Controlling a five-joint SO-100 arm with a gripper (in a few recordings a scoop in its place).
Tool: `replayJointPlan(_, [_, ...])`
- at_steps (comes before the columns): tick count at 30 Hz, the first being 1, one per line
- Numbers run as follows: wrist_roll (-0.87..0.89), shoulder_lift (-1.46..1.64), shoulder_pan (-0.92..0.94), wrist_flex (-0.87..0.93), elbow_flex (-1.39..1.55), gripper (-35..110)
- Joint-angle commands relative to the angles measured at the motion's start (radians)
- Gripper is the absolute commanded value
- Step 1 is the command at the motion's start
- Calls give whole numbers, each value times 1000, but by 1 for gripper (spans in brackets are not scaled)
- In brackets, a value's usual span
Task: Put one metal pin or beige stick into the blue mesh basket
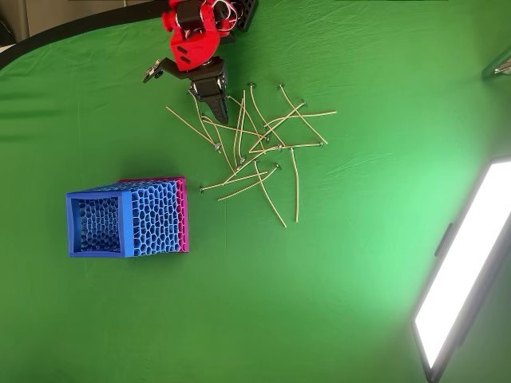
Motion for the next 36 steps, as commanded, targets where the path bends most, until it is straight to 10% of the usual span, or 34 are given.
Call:
replayJointPlan(1, [-2, 9, 6, 5, 2, 1])
replayJointPlan(36, [28, -554, -186, 430, -873, 0])
